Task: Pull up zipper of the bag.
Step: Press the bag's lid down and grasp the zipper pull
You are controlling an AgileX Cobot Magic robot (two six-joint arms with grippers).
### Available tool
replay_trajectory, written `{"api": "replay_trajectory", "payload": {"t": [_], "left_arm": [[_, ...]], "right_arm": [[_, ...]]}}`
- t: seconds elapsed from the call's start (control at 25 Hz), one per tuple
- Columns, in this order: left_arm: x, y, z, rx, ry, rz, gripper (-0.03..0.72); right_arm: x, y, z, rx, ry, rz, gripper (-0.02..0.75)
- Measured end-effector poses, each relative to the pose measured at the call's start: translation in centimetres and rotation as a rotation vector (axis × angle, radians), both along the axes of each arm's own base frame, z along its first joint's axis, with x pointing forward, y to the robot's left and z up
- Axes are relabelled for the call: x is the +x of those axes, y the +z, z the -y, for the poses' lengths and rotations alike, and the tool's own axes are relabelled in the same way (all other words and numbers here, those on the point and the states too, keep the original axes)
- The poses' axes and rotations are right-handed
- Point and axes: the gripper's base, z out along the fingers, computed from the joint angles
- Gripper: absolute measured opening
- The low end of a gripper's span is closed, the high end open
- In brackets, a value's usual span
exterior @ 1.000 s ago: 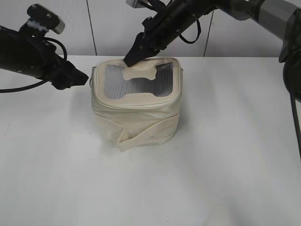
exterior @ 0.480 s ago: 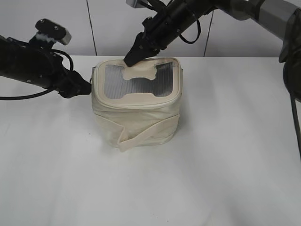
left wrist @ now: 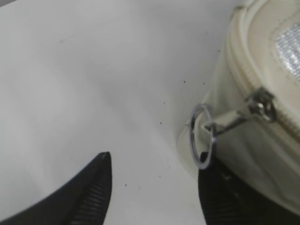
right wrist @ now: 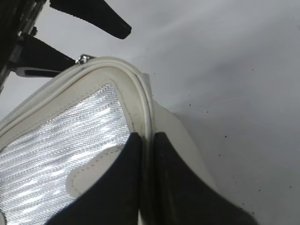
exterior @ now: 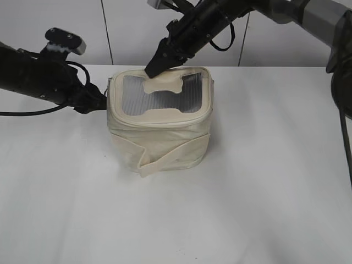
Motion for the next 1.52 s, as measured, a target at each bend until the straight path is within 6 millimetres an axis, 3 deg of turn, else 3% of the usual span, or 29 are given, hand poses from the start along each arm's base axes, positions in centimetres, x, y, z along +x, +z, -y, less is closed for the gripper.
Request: {"api": "replay_trajectory", "payload": {"t": [0.4,0.6,0.72,0.96,1.04,1.36,1.52], "left_arm": [[0.5,0.3,0.1,0.002,0.001,0.030,0.436],[0.2,0.4,1.2,0.050,-0.059,0.073,0.375],[0.2,0.4,1.7,0.079,-0.065,0.097,0.301],[0.0,0.4,2.2,0.066,-0.064,0.094,0.059],[0.0,0.4,2.2,0.065,-0.065,0.094,0.022],[-0.1,0.5,2.3,0.074,-0.085,0.099,0.009],[-1.0,1.7,2.0,0.068,-0.086,0.120,0.009]], "right_arm": [[0.0,0.0,0.0,0.000,-0.001,-0.001,0.052],[0.0,0.0,0.0,-0.001,-0.001,0.000,0.051],[0.0,0.0,0.1,-0.002,-0.003,0.000,0.051],[0.1,0.0,0.1,-0.001,-0.006,-0.001,0.050],[0.1,0.0,0.1,-0.001,-0.006,-0.001,0.050],[0.1,0.0,0.1,-0.001,-0.007,-0.002,0.050],[0.1,0.0,0.1,-0.001,-0.007,-0.002,0.050]]}}
